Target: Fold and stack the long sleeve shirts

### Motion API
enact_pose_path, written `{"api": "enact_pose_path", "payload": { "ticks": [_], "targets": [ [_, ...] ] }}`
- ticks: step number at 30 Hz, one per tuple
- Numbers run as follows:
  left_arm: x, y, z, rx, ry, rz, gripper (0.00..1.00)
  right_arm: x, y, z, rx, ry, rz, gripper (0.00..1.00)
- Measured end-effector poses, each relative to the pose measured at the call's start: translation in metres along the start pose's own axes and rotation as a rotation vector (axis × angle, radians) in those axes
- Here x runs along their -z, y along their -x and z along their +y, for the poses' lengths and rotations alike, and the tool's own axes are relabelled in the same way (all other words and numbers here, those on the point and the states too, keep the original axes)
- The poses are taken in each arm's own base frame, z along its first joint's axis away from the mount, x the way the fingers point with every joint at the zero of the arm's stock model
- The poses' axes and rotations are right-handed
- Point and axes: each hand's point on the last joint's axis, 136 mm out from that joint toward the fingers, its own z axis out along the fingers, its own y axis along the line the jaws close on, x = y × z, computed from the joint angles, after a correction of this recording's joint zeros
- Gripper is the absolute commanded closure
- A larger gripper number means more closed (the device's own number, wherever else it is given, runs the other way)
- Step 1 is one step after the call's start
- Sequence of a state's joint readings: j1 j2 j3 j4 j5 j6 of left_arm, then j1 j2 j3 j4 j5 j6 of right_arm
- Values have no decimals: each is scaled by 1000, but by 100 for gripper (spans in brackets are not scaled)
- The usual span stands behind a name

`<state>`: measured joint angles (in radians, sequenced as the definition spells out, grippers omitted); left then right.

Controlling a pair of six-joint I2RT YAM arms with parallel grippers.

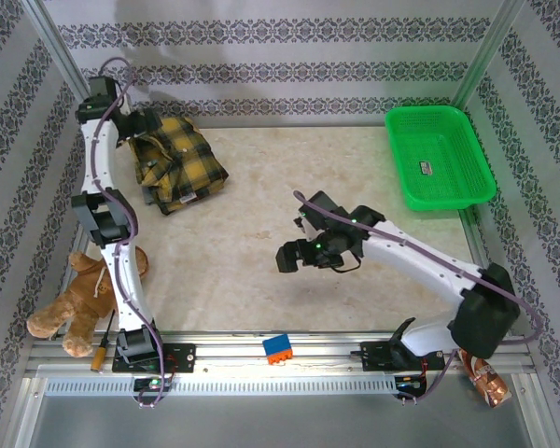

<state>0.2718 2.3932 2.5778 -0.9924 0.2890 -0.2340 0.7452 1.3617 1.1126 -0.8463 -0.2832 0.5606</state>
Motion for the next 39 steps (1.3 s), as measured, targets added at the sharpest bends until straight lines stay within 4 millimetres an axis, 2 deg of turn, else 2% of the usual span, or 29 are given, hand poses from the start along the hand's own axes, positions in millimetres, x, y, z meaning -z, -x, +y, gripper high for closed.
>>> {"api": "enact_pose_path", "payload": {
  "ticks": [4, 7, 9, 10, 11, 14, 16, 18, 20, 24, 26, 28, 31, 35, 39],
  "targets": [
    [84, 14, -30, -5, -59, -128, 0, 43, 10, -14, 50, -10, -143, 2],
    [148, 4, -50, -30, -107, -253, 0, 78, 15, -33, 77, -38, -290, 2],
    [185, -21, -65, -58, -147, -346, 0, 101, 16, -50, 85, -71, -391, 2],
    [196, -34, -70, -70, -166, -383, 0, 110, 17, -57, 85, -88, -434, 2],
    [211, -58, -77, -87, -194, -426, 0, 120, 17, -67, 86, -115, -490, 2],
    [229, -120, -88, -134, -243, -491, 0, 135, 19, -93, 78, -188, -608, 2],
    [228, -158, -90, -162, -258, -500, 0, 138, 20, -115, 57, -247, -671, 2],
    [212, -197, -84, -180, -254, -462, 0, 134, 22, -141, 16, -310, -718, 2],
    [192, -226, -68, -180, -221, -430, 0, 129, 24, -166, -32, -363, -758, 2],
    [139, -282, -30, -224, -140, -366, 0, 120, 29, -212, -103, -483, -865, 2],
    [122, -300, -15, -256, -100, -359, 0, 115, 30, -229, -152, -520, -901, 2],
    [111, -305, -3, -286, -51, -380, 0, 110, 34, -243, -191, -551, -923, 2],
    [95, -296, 8, -310, 20, -420, 0, 98, 39, -258, -200, -593, -953, 2],
    [64, -287, 13, -335, 48, -450, 0, 80, 37, -271, -163, -621, -1017, 2],
    [38, -290, 11, -383, 19, -451, 0, 68, 51, -280, -116, -642, -1043, 2]
  ]
}}
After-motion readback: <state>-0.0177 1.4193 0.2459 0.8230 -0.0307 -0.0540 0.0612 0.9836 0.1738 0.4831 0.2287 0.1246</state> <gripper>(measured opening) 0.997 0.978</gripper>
